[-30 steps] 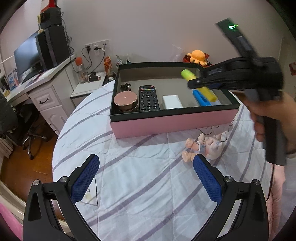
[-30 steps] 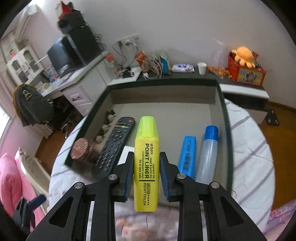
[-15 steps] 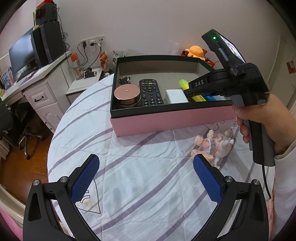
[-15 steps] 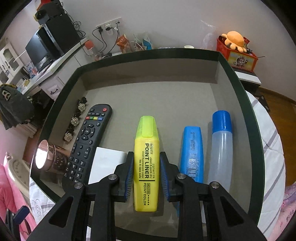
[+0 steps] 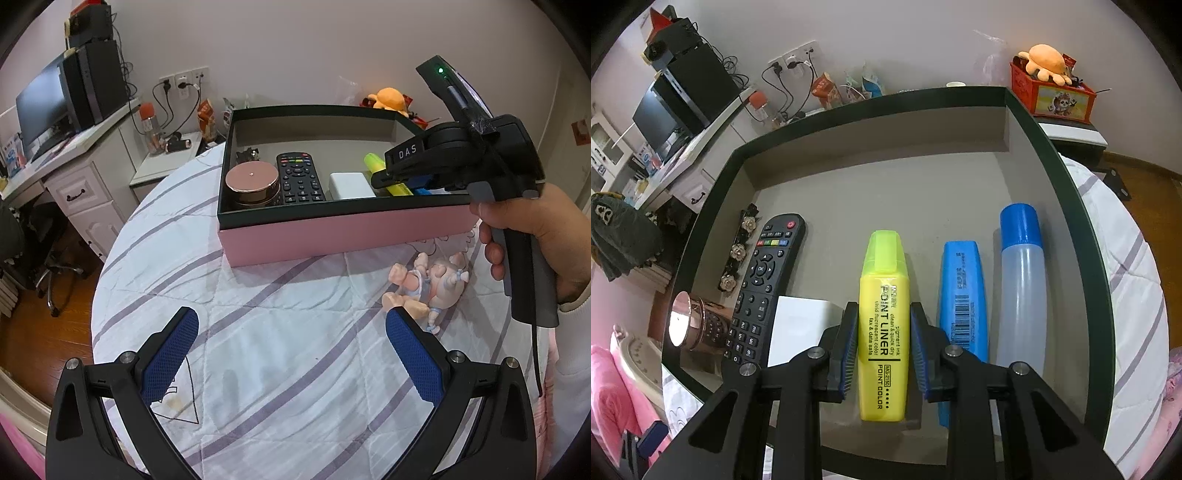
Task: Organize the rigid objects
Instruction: 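Lower the yellow highlighter beside the blue highlighter and open the right gripper, then withdraw the right gripper and move the left gripper toward the doll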
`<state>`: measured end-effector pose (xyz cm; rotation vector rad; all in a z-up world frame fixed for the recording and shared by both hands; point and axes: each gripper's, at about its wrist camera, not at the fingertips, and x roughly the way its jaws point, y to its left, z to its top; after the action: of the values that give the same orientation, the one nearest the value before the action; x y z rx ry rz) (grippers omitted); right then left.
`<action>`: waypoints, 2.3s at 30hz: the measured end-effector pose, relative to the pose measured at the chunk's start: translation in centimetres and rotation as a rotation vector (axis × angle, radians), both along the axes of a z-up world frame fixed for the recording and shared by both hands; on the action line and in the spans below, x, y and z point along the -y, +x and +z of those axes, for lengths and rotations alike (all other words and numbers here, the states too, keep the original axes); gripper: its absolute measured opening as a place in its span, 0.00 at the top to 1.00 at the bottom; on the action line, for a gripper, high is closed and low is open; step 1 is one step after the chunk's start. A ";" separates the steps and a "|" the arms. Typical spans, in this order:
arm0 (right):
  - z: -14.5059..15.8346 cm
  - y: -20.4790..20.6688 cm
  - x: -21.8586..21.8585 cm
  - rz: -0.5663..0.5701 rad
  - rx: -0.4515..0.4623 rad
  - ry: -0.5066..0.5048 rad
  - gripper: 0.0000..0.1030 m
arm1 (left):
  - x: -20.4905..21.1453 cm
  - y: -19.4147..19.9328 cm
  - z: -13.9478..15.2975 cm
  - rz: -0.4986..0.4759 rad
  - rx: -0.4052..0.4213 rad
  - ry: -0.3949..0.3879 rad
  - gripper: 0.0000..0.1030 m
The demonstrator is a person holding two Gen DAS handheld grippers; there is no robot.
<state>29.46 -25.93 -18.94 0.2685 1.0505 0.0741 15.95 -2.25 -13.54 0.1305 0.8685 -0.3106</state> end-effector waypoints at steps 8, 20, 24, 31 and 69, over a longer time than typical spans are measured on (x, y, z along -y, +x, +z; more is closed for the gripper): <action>1.0 -1.1 1.0 -0.010 0.014 0.046 0.57 | 0.1 -0.2 0.0 0.007 -0.001 0.007 0.01; 12.7 -10.7 1.9 0.069 0.354 -0.088 0.23 | -0.9 -1.4 1.3 0.058 0.013 -0.008 0.00; 13.0 -13.5 2.0 0.100 0.373 -0.141 0.23 | -0.8 -2.2 1.6 0.075 0.018 -0.012 0.00; 9.3 -17.0 2.5 0.132 0.317 -0.147 0.23 | -0.3 -3.6 2.0 0.101 0.023 -0.001 0.00; 0.5 -15.4 1.3 0.142 0.204 0.094 0.23 | -0.5 -5.3 1.5 0.126 0.008 0.062 0.00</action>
<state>14.09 -27.25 -18.45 0.2651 0.8636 0.2741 10.67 -1.74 -11.99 0.1336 0.8748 -0.1658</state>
